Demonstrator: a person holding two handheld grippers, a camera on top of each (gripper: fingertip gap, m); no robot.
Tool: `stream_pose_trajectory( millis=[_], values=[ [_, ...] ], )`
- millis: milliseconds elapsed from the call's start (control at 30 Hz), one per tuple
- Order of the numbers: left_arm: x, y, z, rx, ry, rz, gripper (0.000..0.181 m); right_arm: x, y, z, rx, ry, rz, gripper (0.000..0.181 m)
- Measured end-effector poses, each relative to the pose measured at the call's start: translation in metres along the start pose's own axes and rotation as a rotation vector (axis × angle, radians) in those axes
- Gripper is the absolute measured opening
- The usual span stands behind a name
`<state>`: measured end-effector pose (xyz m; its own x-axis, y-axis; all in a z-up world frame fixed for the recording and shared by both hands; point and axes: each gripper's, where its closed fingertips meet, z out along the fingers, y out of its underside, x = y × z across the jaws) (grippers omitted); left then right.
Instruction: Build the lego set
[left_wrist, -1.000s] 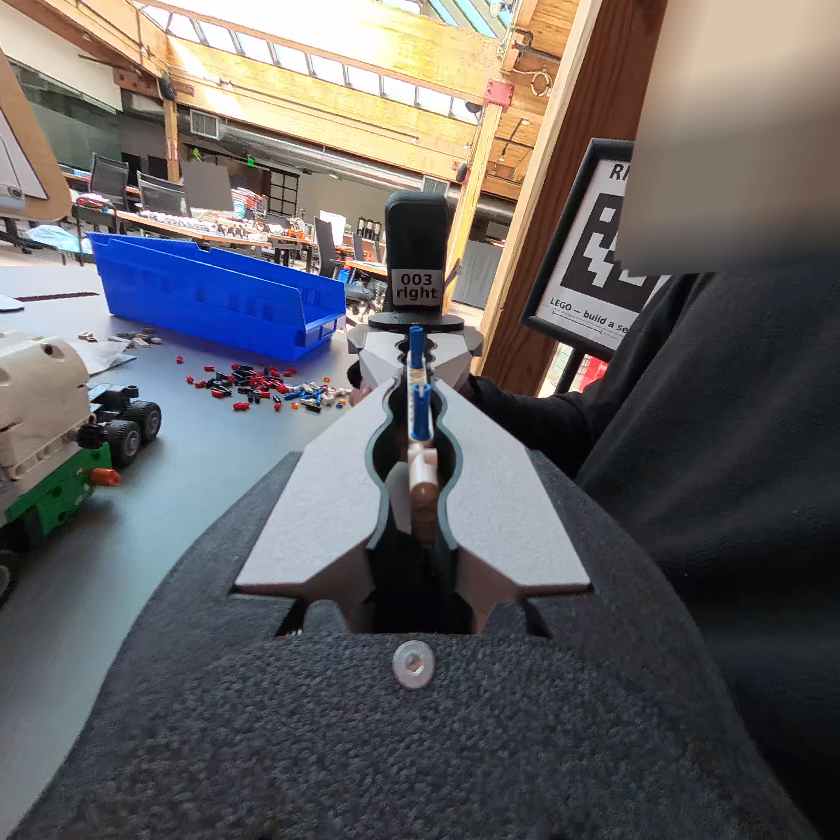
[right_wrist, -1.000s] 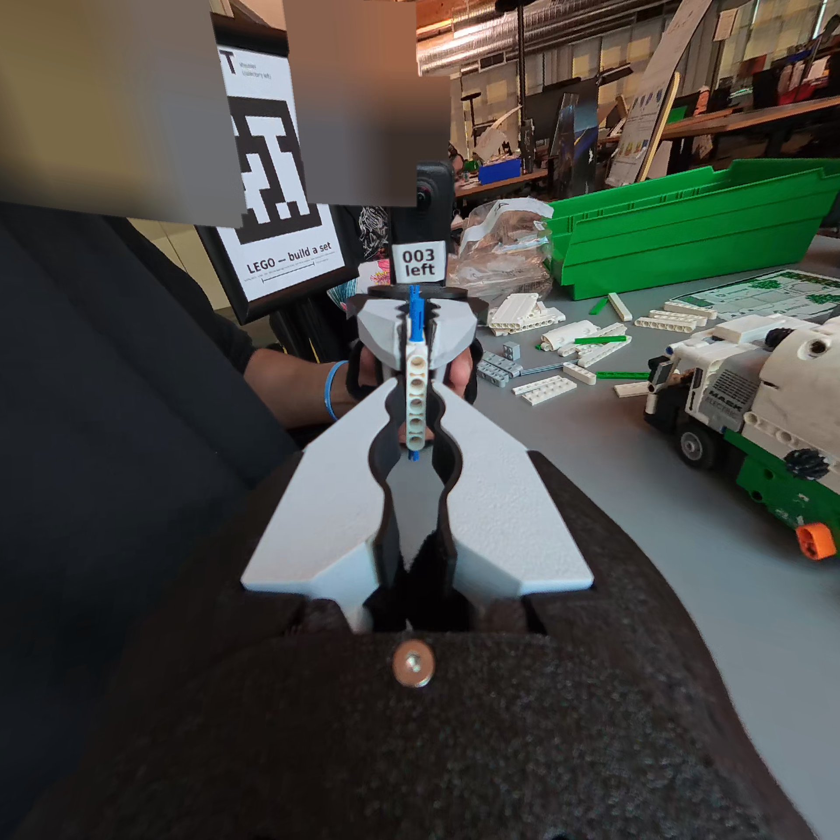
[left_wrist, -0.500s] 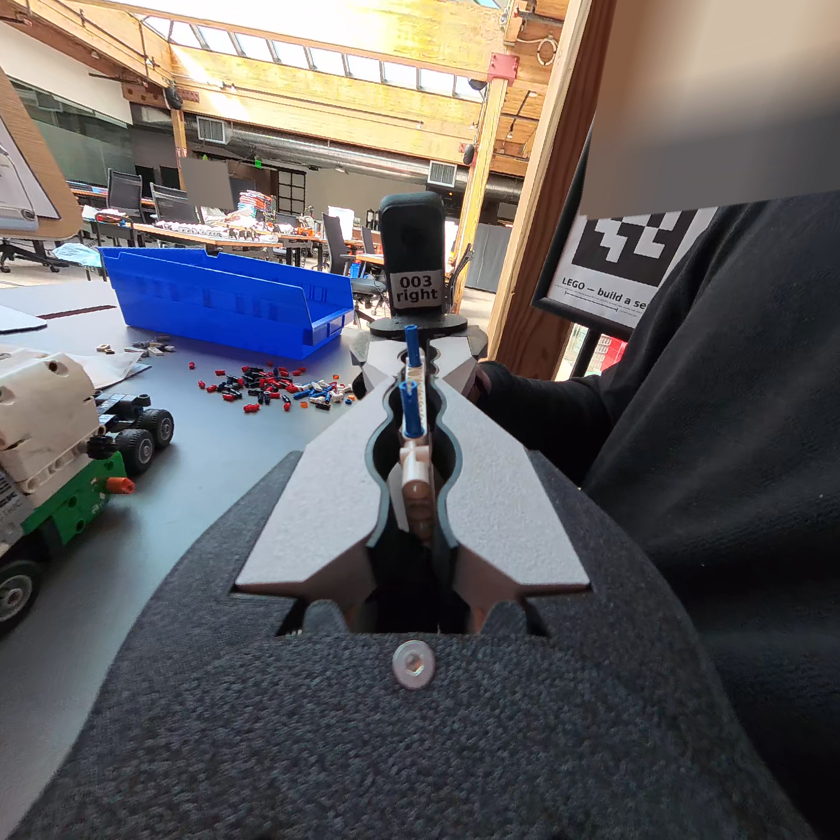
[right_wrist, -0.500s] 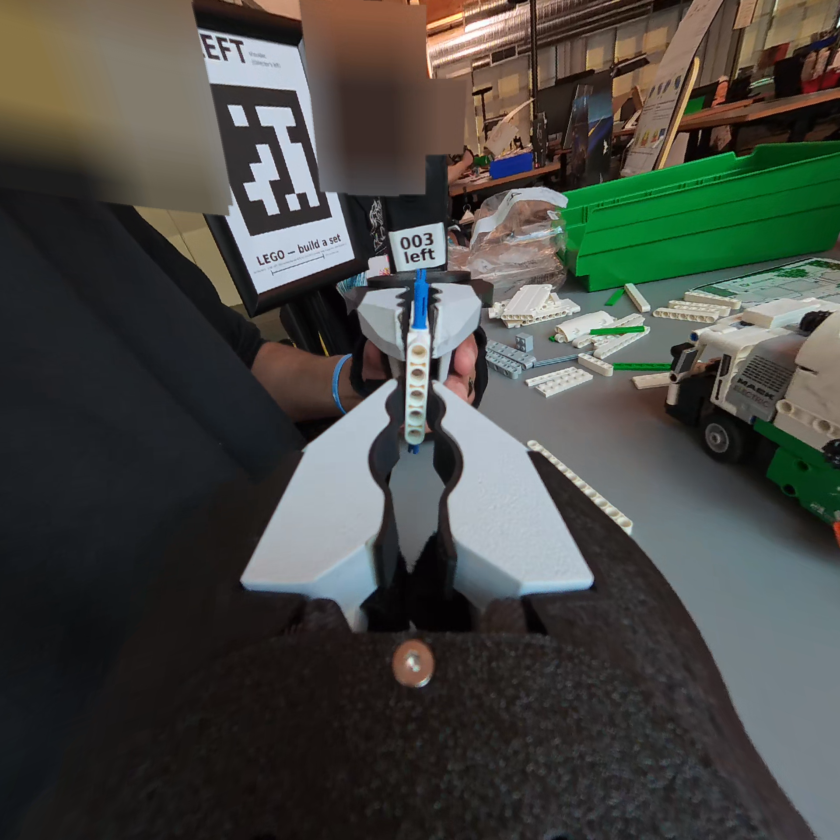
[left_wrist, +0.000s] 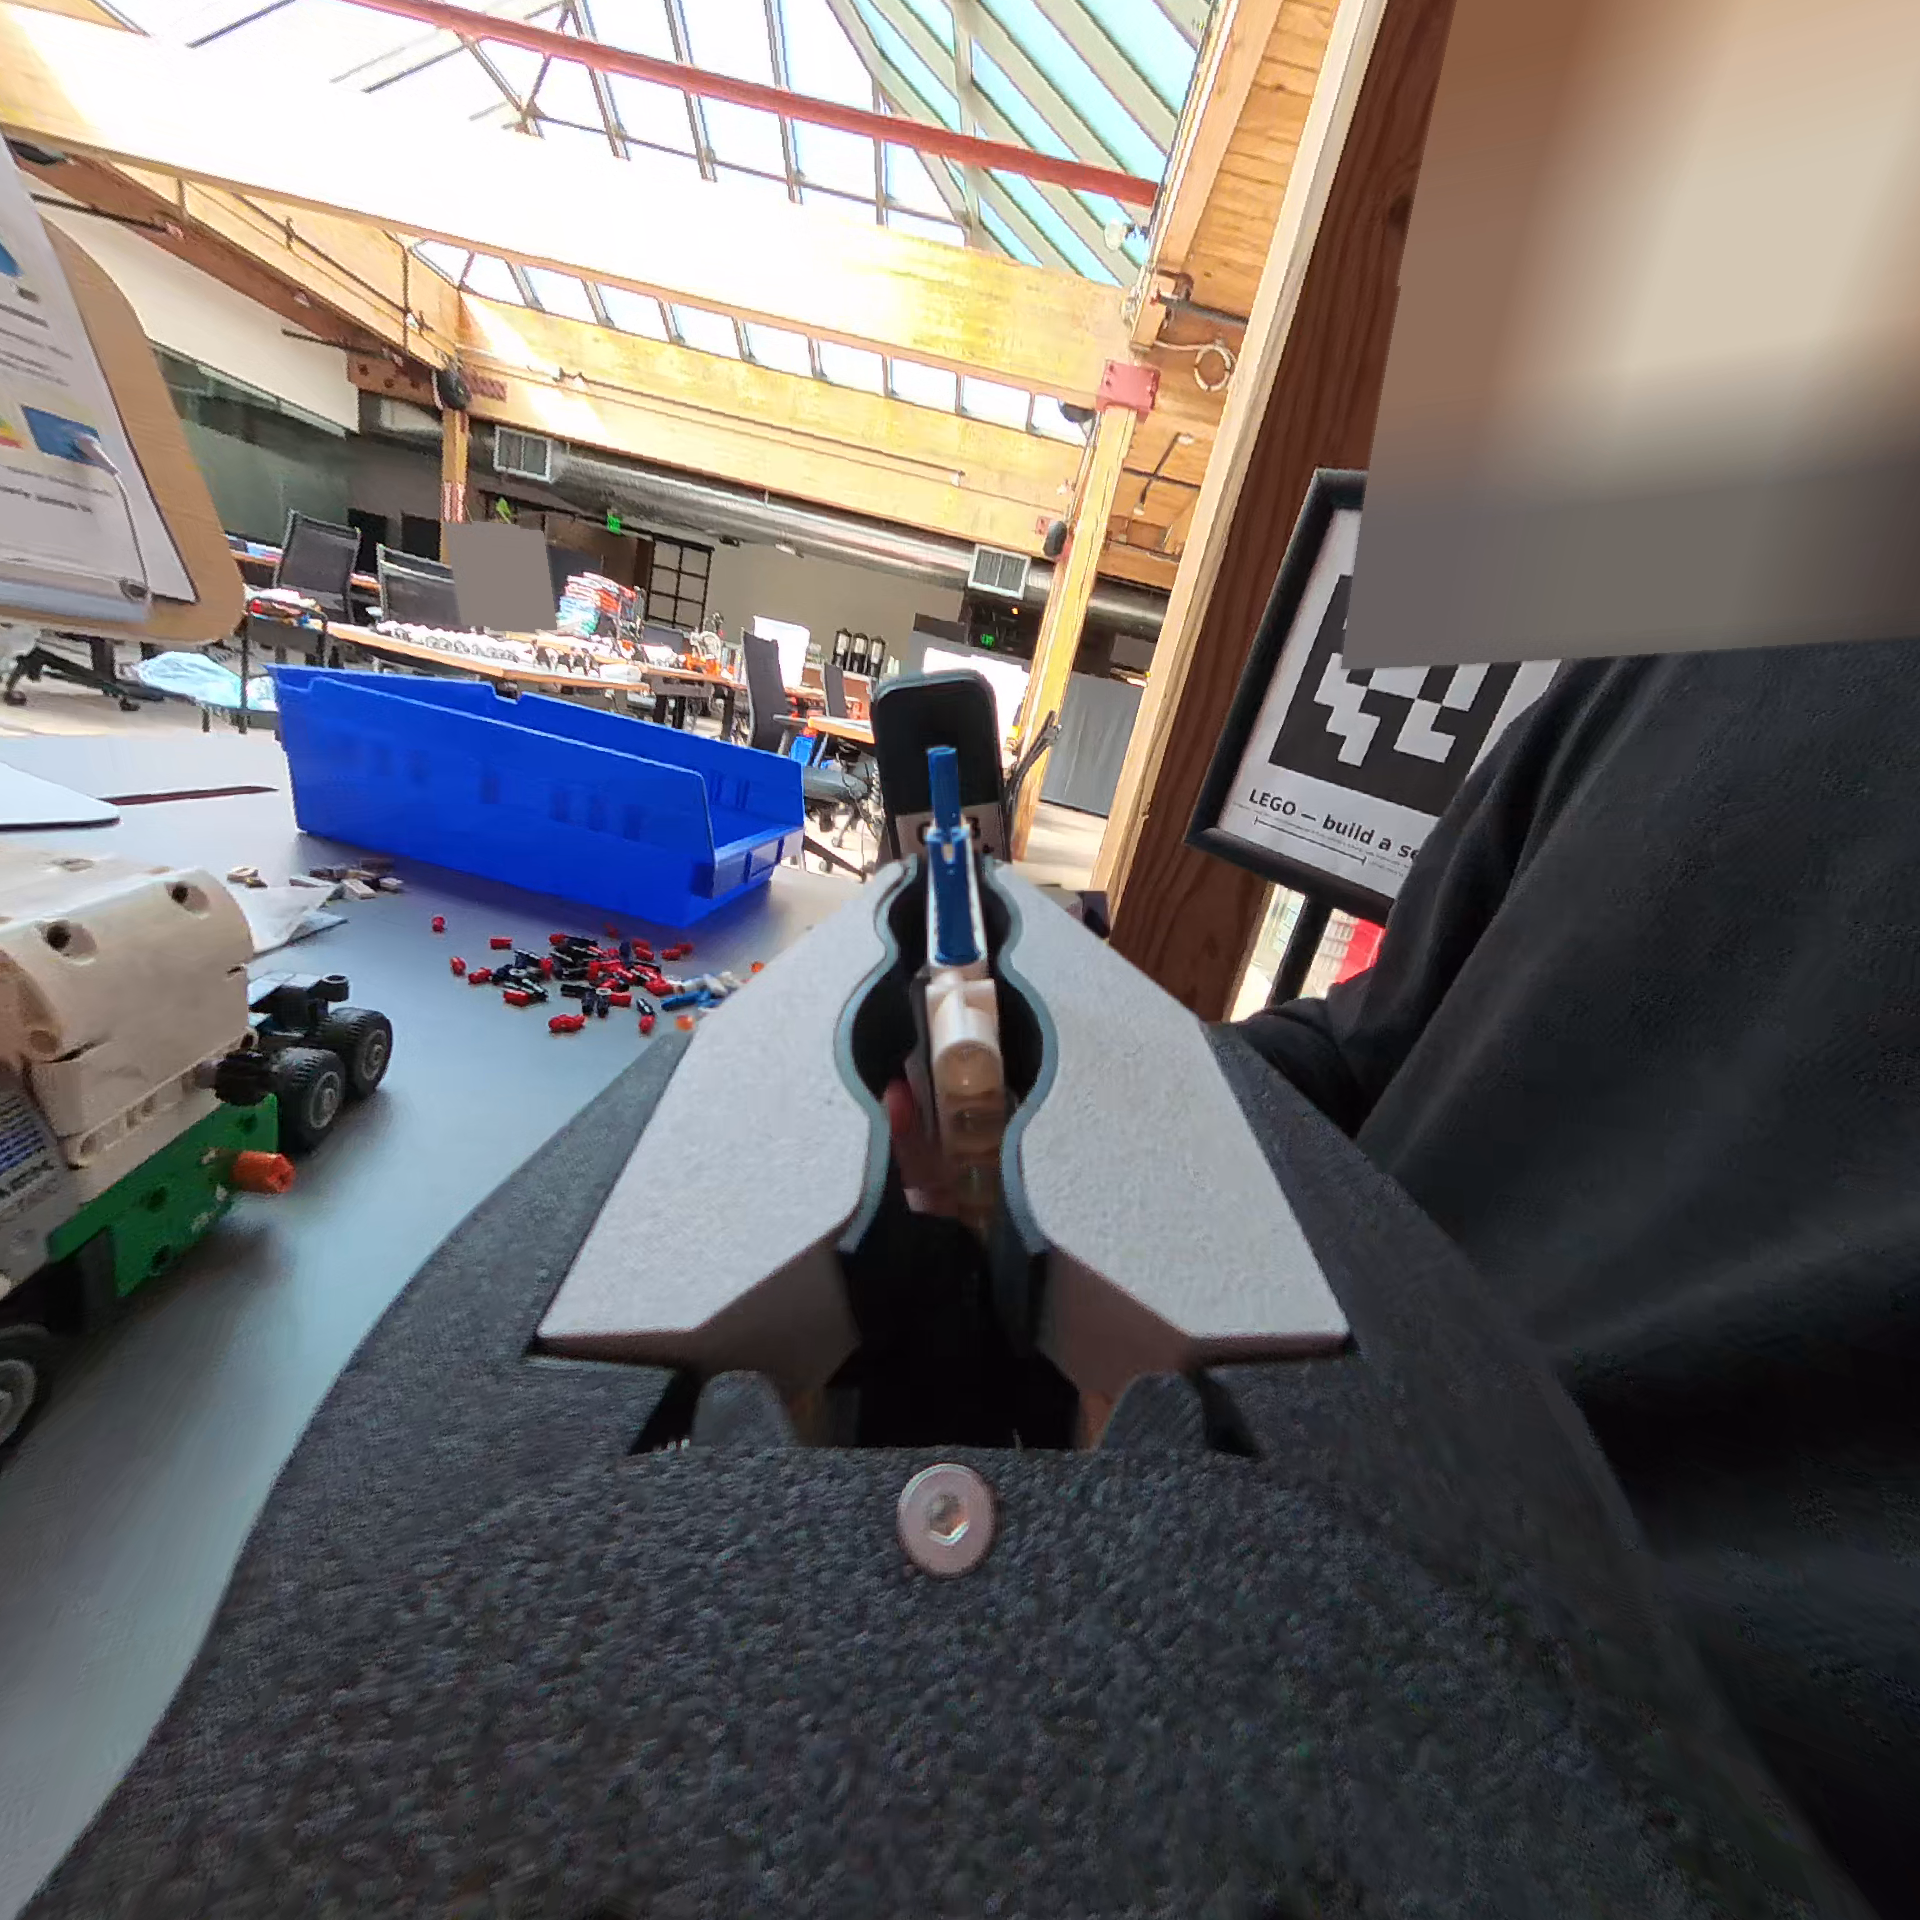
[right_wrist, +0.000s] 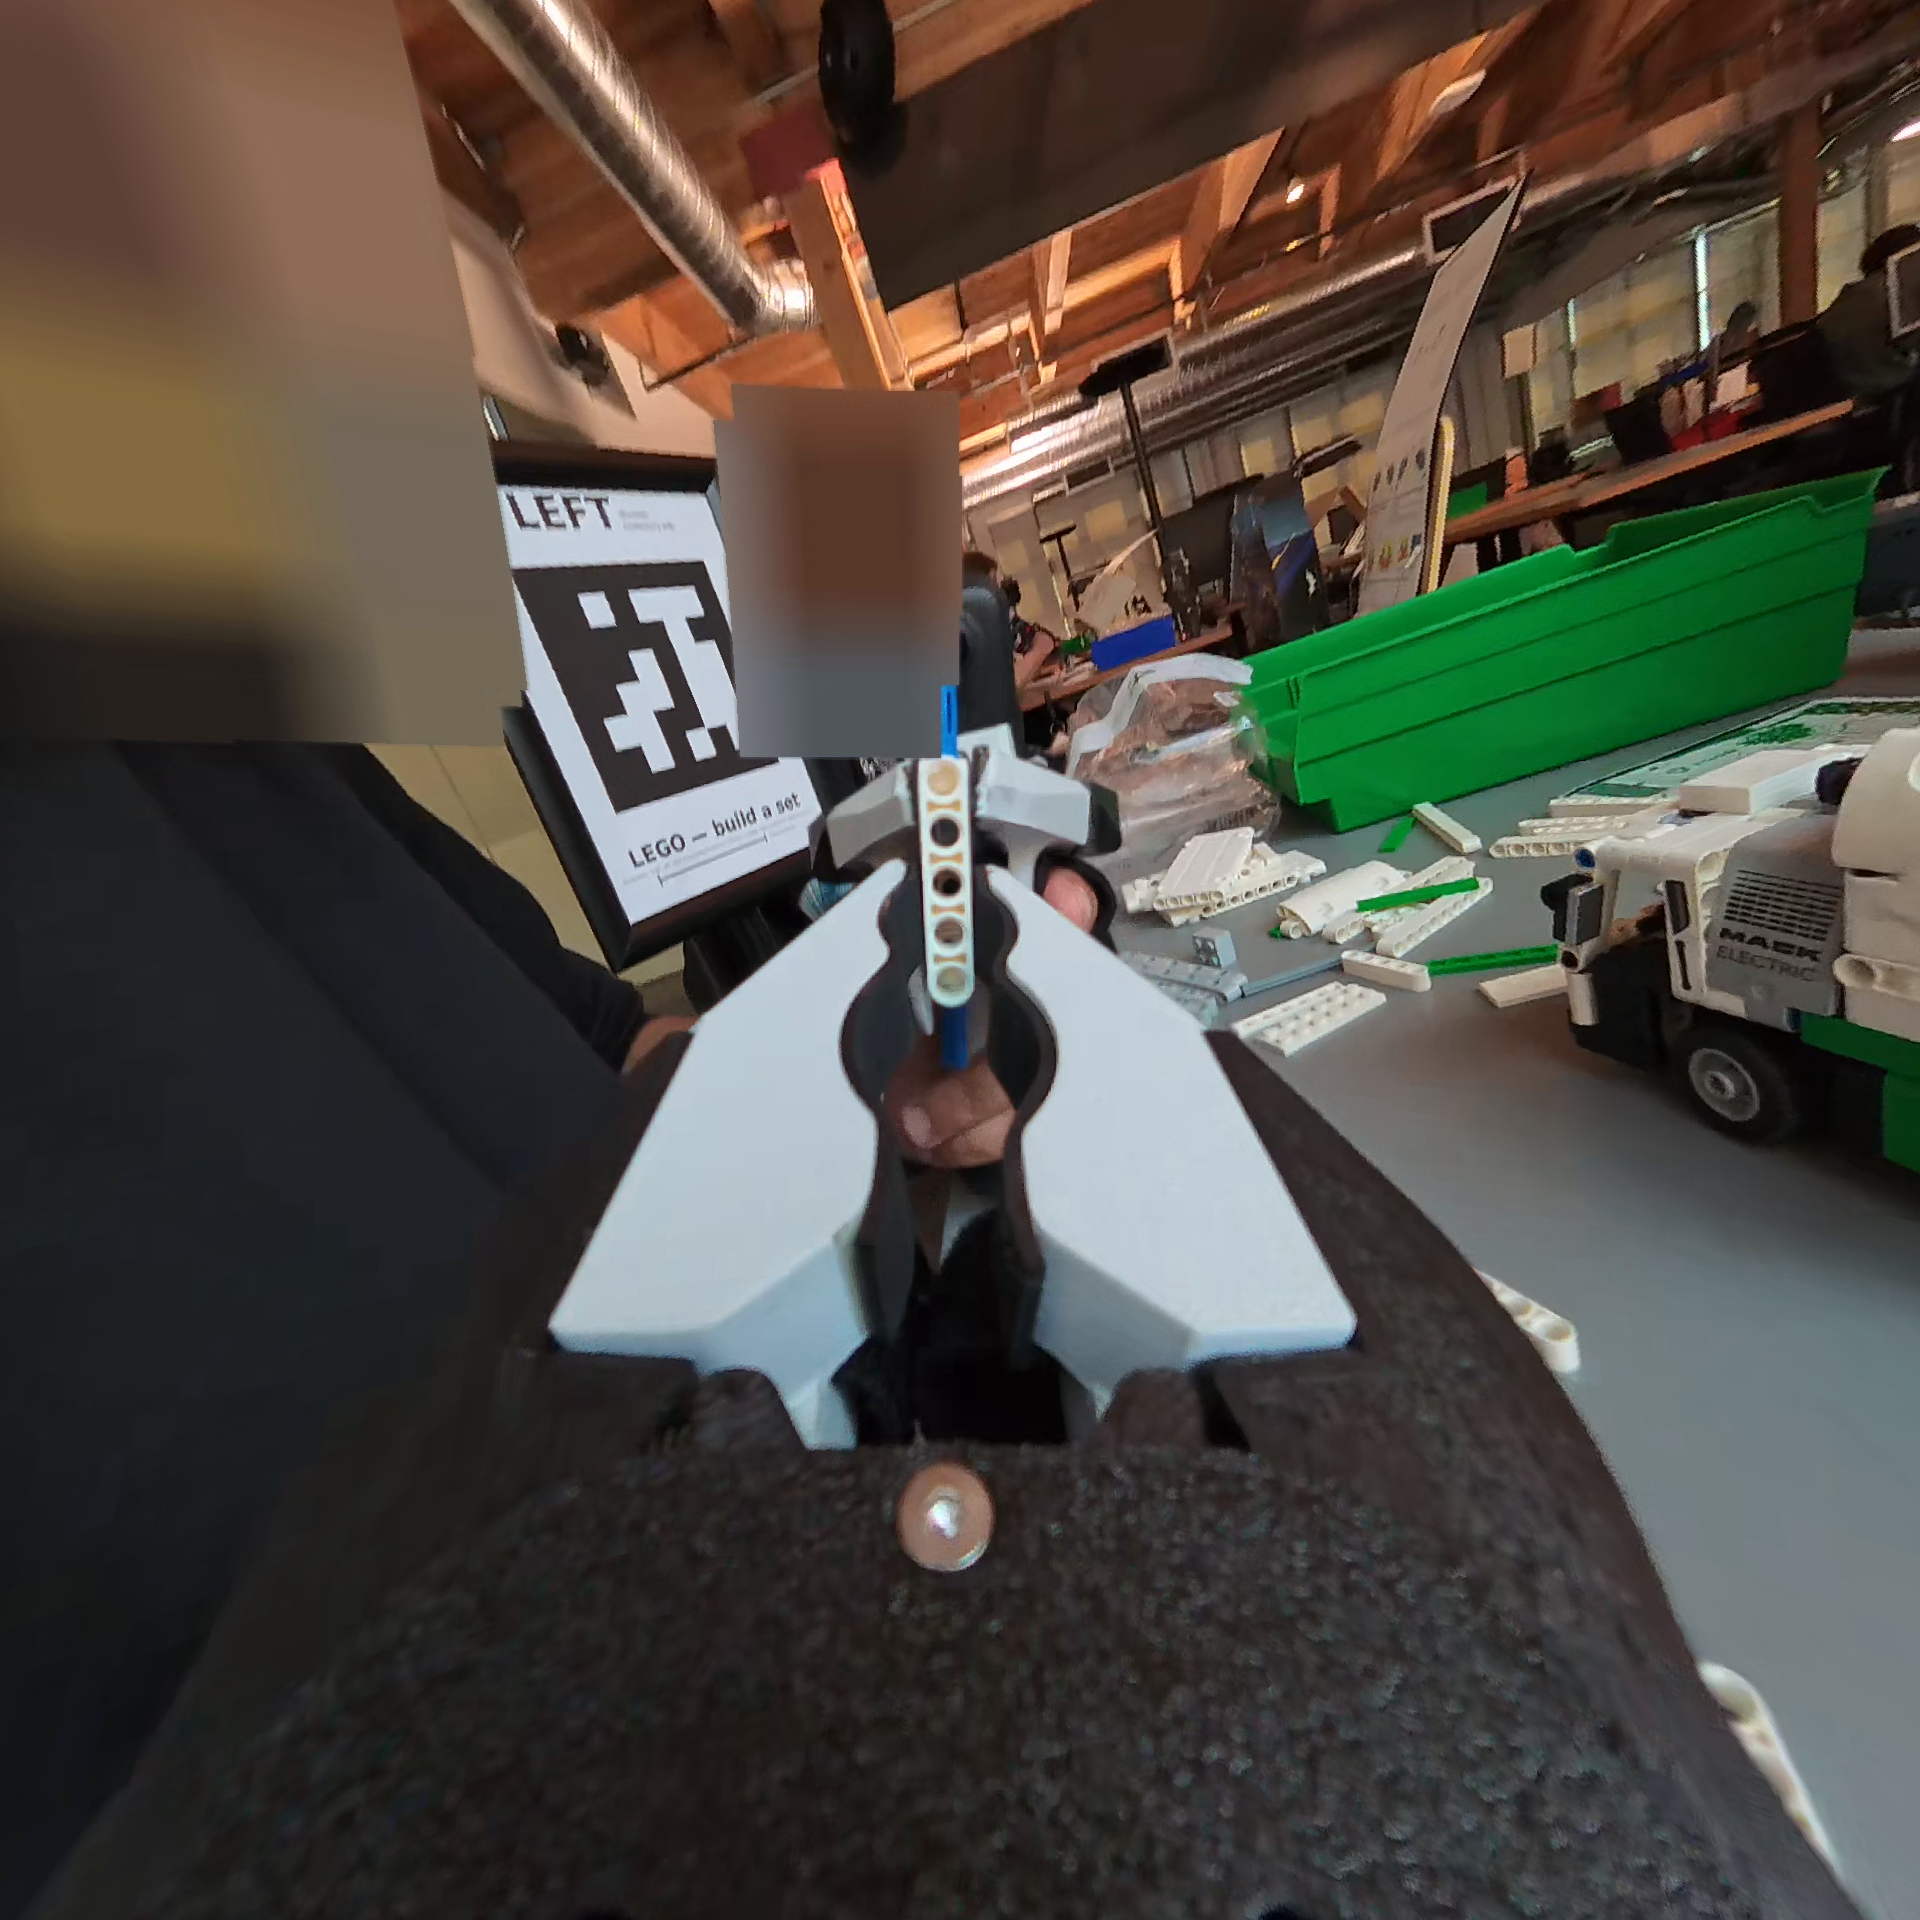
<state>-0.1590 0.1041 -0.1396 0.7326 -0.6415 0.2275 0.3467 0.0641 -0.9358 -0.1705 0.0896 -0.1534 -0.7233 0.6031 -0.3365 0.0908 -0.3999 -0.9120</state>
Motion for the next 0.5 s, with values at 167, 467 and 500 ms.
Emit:
stream_pose_trajectory(
  millis=[167,467,500],
  values=[
    [0.002,-0.007,-0.004,0.041,0.018,-0.009,0.006,-0.002,-0.006,0.006,0.111,0.012,0.052,0.007],
    [-0.022,0.005,-0.031,-0.206,-0.139,0.167,0.006,0.033,0.012,-0.048,-0.479,0.215,-0.191,0.02],
    [-0.03,0.011,-0.035,-0.239,-0.174,0.183,0.006,0.048,0.021,-0.068,-0.633,0.306,-0.225,0.032]
  ],
)
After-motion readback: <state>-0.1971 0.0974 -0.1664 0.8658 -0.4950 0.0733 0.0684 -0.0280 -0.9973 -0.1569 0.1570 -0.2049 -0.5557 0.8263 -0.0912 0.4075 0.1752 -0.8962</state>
